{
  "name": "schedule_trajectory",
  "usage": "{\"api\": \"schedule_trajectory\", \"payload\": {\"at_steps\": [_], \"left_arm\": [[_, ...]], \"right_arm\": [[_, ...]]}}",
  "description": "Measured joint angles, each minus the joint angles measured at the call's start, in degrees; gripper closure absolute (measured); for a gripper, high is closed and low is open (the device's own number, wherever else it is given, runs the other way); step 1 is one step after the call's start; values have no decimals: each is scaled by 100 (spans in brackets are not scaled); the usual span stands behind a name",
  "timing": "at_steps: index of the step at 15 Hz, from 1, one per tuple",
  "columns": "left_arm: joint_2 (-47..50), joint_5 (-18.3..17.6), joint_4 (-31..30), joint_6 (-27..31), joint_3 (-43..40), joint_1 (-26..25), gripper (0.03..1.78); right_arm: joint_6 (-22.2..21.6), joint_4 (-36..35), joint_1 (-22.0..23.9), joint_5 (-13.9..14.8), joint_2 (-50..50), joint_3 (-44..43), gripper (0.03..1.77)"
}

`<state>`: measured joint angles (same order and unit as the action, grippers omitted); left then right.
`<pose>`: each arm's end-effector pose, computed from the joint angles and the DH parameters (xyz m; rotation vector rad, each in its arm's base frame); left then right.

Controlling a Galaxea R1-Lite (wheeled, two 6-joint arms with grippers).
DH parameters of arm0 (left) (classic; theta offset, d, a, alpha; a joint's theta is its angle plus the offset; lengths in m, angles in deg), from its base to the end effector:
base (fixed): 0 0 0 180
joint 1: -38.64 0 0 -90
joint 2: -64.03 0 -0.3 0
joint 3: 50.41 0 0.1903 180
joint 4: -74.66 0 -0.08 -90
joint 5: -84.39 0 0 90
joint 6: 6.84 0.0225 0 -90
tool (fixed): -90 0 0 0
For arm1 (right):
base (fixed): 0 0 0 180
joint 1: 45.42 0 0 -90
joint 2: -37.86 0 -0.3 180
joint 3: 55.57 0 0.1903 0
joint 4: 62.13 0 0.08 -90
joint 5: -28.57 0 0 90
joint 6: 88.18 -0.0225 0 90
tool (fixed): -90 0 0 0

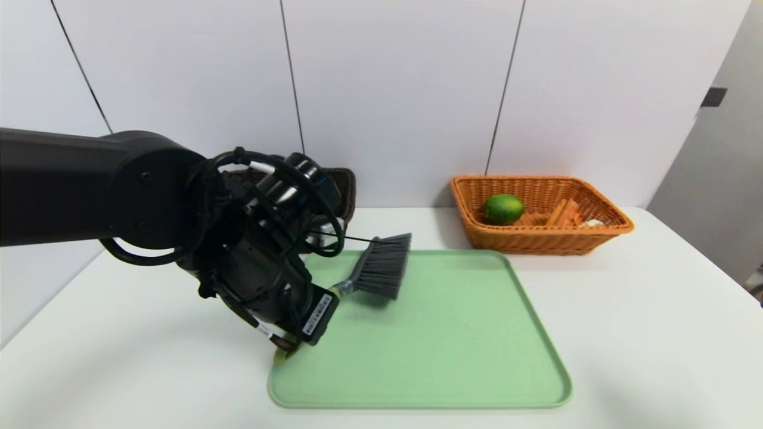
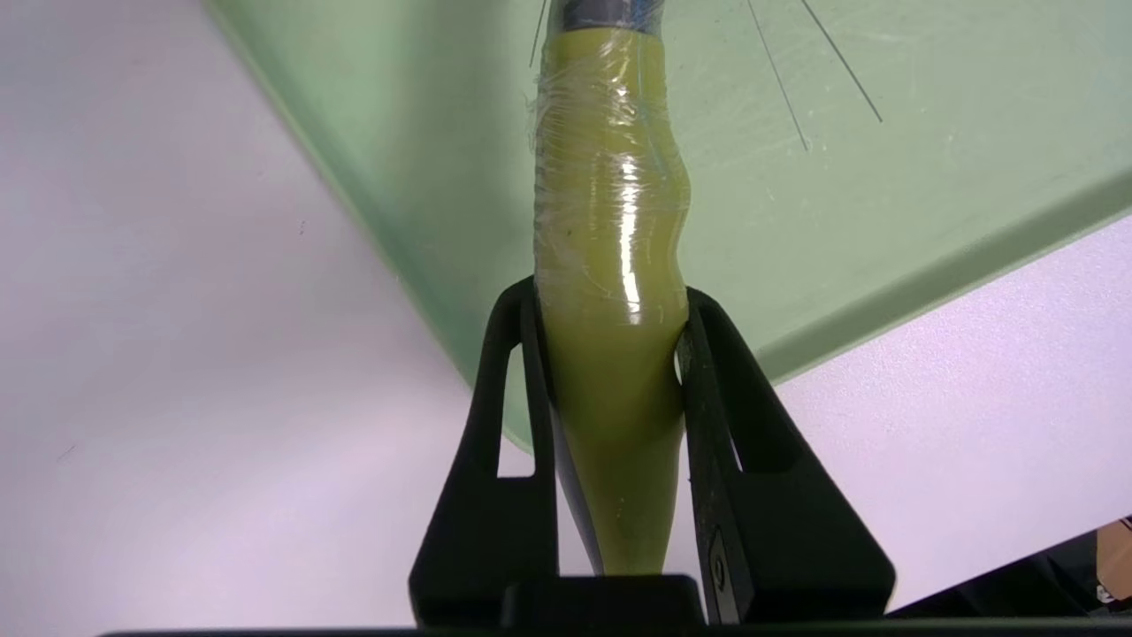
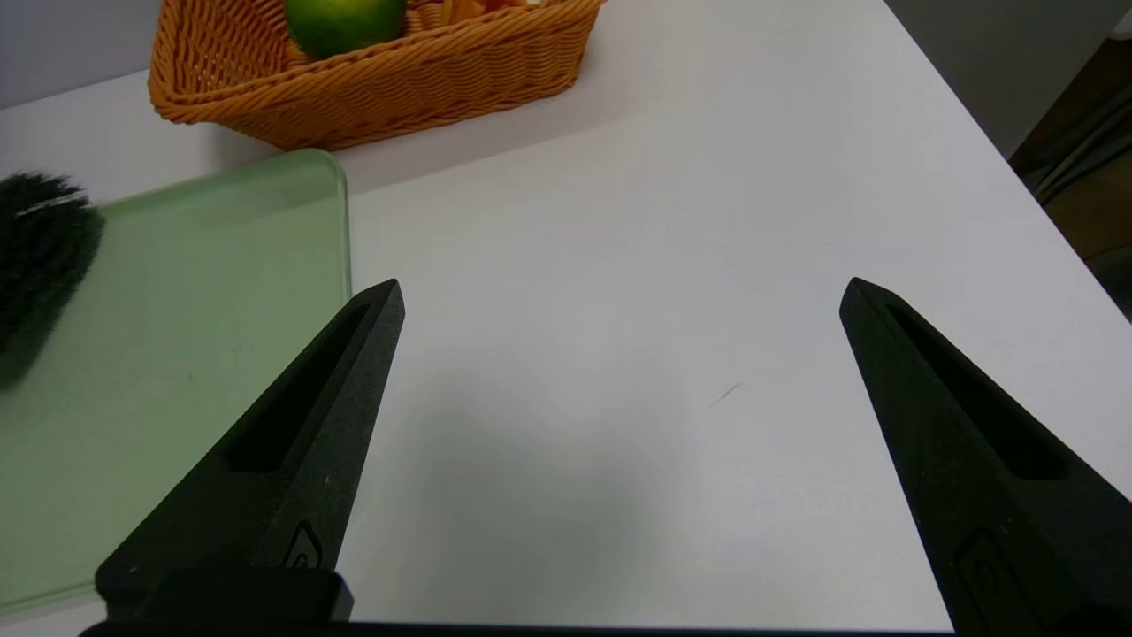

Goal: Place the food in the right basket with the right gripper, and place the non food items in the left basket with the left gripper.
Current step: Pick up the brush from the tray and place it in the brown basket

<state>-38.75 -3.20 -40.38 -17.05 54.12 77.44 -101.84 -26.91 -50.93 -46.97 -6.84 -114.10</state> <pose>0.2365 -0.1890 0.2069 0.2377 1.0899 -0.4707 0.0666 0.0008 0.2194 0.1704 0.3474 -0.1973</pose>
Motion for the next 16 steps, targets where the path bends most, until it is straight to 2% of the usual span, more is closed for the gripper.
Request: {"api": "schedule_trajectory", "payload": {"at_steps": [5,7,11,14,16], "left_arm": [[483,-22,101,16,116,-2,139],[717,-189,138,18,201,33,139],[1124,-268,455,-12,764,44,139],[1412,-262,794,29,1057,-177,139],[1576,-263,1000,433,1103,-551,139]], "right_arm": [[-6,9,0,23,0,34,10],[-6,-11,0,34,0,113,10],[-26,-33,0,32,2,268,10],[-24,-50,0,34,5,336,10],[-24,-50,0,34,2,350,10]]}}
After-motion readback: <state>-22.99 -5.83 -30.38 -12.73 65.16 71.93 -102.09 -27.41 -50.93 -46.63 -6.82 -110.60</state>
